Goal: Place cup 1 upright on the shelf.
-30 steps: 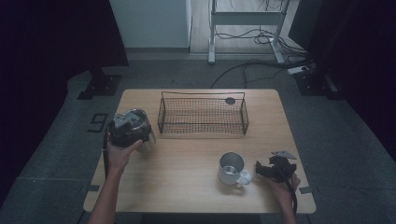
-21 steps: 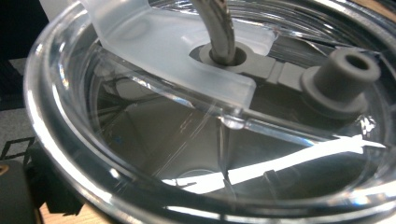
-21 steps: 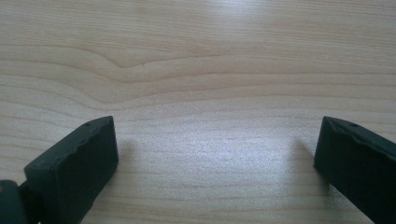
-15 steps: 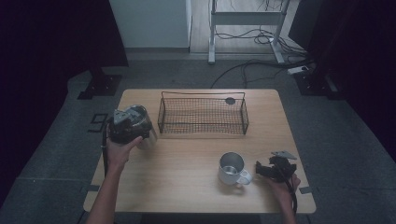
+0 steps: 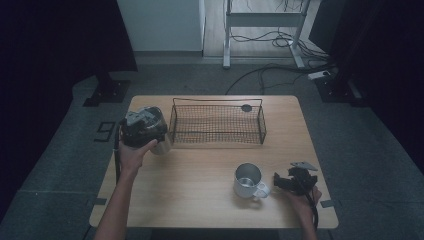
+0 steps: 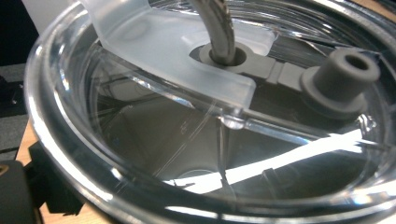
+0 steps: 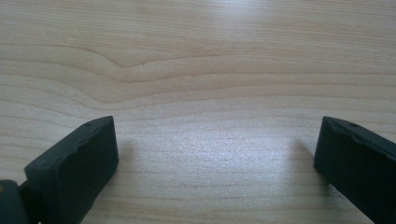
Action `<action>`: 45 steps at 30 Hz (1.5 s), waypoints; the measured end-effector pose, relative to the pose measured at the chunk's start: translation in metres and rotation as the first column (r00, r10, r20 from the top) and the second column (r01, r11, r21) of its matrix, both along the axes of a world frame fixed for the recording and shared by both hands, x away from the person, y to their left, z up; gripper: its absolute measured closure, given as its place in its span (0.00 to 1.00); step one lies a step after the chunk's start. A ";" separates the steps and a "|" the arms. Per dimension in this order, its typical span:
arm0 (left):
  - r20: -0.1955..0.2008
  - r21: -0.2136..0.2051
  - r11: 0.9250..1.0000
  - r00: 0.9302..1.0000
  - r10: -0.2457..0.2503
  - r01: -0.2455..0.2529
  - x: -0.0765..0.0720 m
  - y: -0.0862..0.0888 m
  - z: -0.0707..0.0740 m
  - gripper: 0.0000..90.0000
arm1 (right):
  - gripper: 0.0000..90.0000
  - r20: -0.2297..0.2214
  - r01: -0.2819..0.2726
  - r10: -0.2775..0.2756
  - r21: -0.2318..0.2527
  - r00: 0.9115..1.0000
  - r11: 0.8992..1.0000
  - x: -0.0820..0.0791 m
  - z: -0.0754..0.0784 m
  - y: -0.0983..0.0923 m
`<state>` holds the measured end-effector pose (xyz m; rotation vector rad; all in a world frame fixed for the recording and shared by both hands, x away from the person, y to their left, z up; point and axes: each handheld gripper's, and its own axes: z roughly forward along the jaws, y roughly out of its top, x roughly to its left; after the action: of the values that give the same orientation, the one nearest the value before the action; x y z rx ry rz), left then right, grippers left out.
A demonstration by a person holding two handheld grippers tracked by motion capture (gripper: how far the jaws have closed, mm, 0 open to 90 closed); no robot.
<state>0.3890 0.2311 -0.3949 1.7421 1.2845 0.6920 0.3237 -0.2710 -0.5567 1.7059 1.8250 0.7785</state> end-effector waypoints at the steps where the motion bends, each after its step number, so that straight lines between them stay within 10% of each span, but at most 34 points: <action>1: 0.006 0.003 1.000 1.000 -0.002 0.002 0.001 -0.001 0.002 0.04 | 0.00 0.002 0.002 -0.002 0.001 1.000 1.000 0.000 0.000 0.000; 45: 0.012 0.004 1.000 1.000 -0.028 0.028 0.029 -0.028 0.024 0.04 | 0.00 0.003 0.000 0.000 -0.002 1.000 1.000 0.000 0.000 0.000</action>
<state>0.4181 0.2029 -0.3710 1.7531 1.2490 0.6887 0.3235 -0.2711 -0.5568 1.7030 1.8231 0.7784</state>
